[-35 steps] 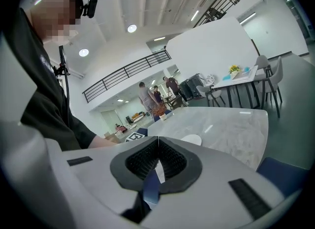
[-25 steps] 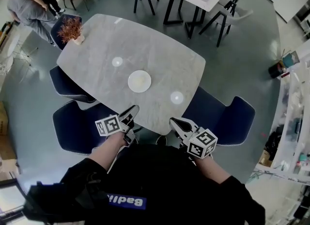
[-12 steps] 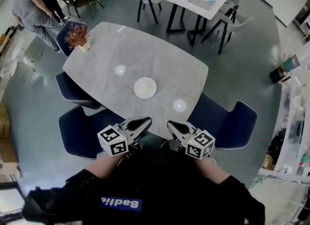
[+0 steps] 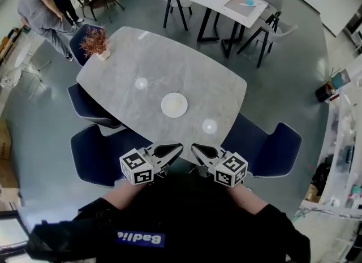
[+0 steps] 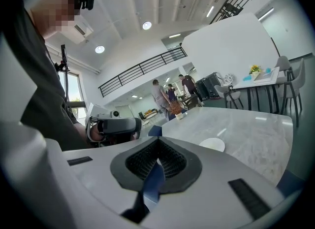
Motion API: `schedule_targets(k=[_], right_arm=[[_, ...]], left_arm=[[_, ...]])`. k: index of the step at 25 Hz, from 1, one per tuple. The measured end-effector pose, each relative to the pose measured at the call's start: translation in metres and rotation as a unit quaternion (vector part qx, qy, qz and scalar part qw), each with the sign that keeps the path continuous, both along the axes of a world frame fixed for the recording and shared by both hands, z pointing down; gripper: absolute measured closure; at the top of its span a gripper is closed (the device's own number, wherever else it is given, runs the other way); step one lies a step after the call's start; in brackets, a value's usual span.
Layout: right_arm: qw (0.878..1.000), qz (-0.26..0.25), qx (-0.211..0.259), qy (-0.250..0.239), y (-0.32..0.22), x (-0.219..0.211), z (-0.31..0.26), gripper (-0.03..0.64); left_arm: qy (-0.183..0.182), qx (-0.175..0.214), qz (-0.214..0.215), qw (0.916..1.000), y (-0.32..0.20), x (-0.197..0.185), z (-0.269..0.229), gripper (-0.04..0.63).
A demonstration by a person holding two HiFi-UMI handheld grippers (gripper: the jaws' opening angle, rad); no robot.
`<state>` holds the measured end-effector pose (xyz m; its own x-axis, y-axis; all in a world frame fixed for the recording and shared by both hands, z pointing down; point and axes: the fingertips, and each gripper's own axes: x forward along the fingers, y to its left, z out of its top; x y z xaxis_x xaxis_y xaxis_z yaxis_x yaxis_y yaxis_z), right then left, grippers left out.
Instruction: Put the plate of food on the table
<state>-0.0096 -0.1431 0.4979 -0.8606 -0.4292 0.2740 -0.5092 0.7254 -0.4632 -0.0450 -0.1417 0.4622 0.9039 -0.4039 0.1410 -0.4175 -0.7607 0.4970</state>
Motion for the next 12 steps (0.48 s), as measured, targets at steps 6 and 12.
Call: schedule_targets(k=[6, 12], right_arm=[[1.000, -0.022, 0.012, 0.009, 0.005, -0.014, -0.002, 0.607], [0.999, -0.027, 0.013, 0.014, 0.009, -0.022, -0.002, 0.607]], left_arm=[[0.000, 0.013, 0.005, 0.9999, 0.005, -0.007, -0.004, 0.588], [0.000, 0.017, 0.007, 0.9998, 0.010, -0.012, -0.005, 0.588]])
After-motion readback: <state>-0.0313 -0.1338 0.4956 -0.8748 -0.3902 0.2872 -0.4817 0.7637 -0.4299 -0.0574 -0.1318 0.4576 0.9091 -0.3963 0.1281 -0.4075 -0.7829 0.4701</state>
